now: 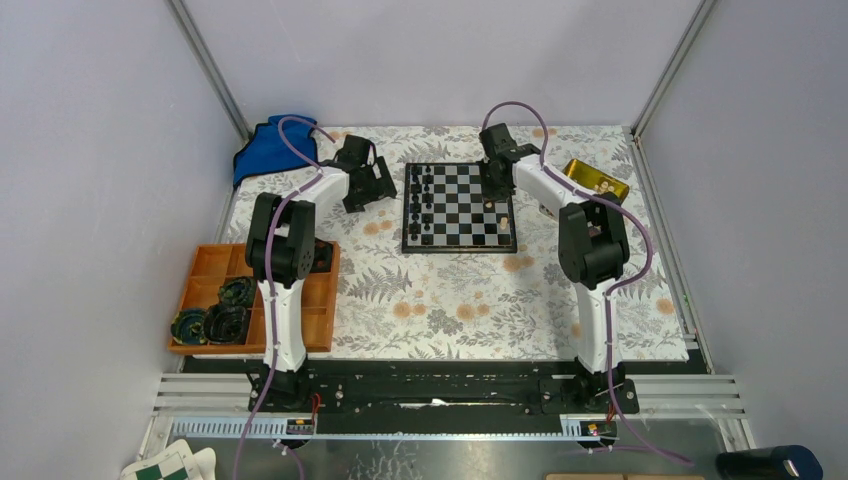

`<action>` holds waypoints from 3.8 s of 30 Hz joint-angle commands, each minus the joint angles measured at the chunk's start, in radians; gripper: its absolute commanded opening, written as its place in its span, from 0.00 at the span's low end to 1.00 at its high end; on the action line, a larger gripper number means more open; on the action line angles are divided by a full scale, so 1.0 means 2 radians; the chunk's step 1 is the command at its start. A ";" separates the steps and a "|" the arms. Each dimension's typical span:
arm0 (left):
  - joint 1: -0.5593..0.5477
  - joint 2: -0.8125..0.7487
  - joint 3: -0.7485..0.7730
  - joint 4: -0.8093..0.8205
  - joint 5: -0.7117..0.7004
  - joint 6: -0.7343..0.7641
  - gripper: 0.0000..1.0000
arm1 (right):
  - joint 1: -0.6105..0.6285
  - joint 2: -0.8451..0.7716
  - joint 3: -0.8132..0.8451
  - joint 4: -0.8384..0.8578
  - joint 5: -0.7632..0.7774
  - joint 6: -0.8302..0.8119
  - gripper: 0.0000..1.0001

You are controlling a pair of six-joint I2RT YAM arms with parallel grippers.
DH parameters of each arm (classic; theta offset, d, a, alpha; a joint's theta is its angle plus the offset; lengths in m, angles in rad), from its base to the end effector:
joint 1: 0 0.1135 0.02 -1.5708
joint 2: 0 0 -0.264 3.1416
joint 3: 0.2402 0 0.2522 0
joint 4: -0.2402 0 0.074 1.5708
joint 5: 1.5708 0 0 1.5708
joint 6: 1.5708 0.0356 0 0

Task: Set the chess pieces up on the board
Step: Place the chess piece on the chessboard, then pick up the chess piece from the storage box.

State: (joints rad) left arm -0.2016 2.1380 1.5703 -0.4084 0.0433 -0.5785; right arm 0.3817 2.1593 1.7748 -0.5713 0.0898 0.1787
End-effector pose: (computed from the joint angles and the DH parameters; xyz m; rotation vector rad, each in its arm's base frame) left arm 0.4524 -0.0940 0.1643 -0.4674 2.5426 -0.3530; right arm 0.4460 0.1756 0.2074 -0.2199 2.5150 0.1127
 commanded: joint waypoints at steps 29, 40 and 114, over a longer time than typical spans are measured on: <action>0.006 0.013 -0.003 -0.015 0.006 -0.001 0.99 | 0.005 0.034 0.017 0.014 0.019 -0.014 0.02; 0.006 0.014 -0.004 -0.014 0.008 -0.003 0.99 | 0.005 0.037 0.023 0.016 0.017 -0.014 0.06; 0.008 0.005 -0.007 -0.017 0.001 0.001 0.99 | -0.229 -0.091 -0.054 0.021 0.090 0.101 0.46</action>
State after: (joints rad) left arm -0.1944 2.1380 1.5700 -0.4084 0.0444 -0.5785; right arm -0.0566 1.9640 1.6901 -0.5079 0.2298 0.3550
